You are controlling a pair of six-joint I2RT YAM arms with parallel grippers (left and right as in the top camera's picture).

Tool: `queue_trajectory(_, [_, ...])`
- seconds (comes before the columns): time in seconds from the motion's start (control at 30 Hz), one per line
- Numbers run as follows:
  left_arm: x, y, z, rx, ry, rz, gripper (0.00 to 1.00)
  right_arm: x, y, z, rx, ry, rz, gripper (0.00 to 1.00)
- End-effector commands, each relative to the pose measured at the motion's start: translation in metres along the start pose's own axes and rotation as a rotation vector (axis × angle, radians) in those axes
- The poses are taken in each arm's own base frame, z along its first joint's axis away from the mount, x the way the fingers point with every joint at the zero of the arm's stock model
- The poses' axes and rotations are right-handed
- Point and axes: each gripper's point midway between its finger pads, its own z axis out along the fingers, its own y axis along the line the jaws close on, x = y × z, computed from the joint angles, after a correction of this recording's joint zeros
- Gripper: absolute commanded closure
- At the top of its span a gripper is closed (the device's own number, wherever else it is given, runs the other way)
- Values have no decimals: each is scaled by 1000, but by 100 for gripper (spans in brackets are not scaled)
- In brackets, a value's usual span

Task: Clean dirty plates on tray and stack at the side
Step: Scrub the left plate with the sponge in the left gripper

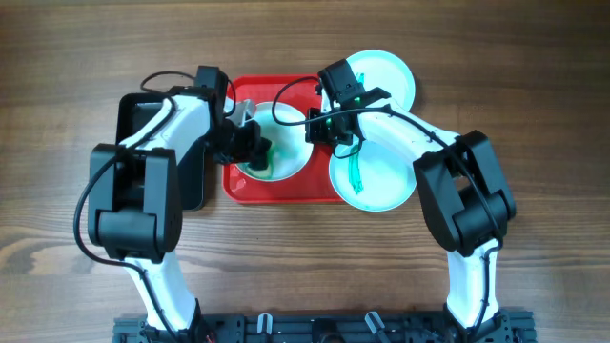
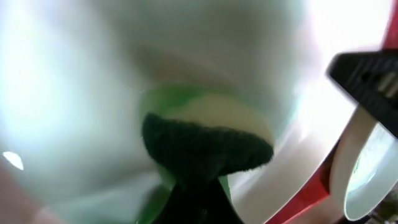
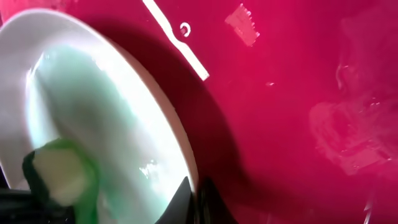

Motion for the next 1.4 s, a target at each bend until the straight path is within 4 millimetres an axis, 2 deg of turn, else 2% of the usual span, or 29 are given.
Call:
queue_trajectory(0.0, [1,-24,24,30,2,121,96,-3,3,4,-17,3,12,96])
queue_trajectory(0.17, [-4,-46,45,44,-25,194,96,-3,3,4,-17,4,12,96])
queue_trajectory(0.23, [-16,-45,46,13,-76,164,96,-3,2,4,-16,6,13,96])
queue_trajectory(0.33, [-50,-27,38,-79,-217,66,96,-3,2,4,-15,7,14,96])
queue_trajectory(0.5, [-99,-3,12,-126,-424,4,96,-3,2,4,-15,6,13,95])
queue_trajectory(0.53, [-106,7,6,-164,-461,-36,96,-3,2,4,-15,6,13,96])
queue_trajectory(0.6, [-110,40,-6,-297,-522,-160,96,-3,2,4,-15,5,13,96])
queue_trajectory(0.63, [-104,57,-10,-371,-524,-231,96,-3,2,4,-15,5,13,96])
queue_trajectory(0.7, [-85,73,-10,-445,-478,-320,96,-3,3,4,-17,3,12,96])
queue_trajectory(0.87, [-31,82,0,-535,-273,-373,96,-4,3,4,-19,0,11,96])
queue_trajectory(0.9, [-12,82,2,-554,-196,-370,96,-4,3,4,-19,0,11,96])
queue_trajectory(1.0, [21,56,16,-418,13,-246,96,-4,3,4,-19,0,11,96])
queue_trajectory(1.1, [42,12,26,-143,164,-64,96,-4,3,4,-19,0,11,96])
queue_trajectory(1.2, [49,-24,26,84,199,110,96,-4,3,4,-19,0,11,96])
queue_trajectory(1.27, [49,-33,26,139,196,169,96,-4,3,4,-19,1,11,96])
queue_trajectory(1.37, [38,-36,28,149,150,201,96,-4,3,4,-19,1,11,96])
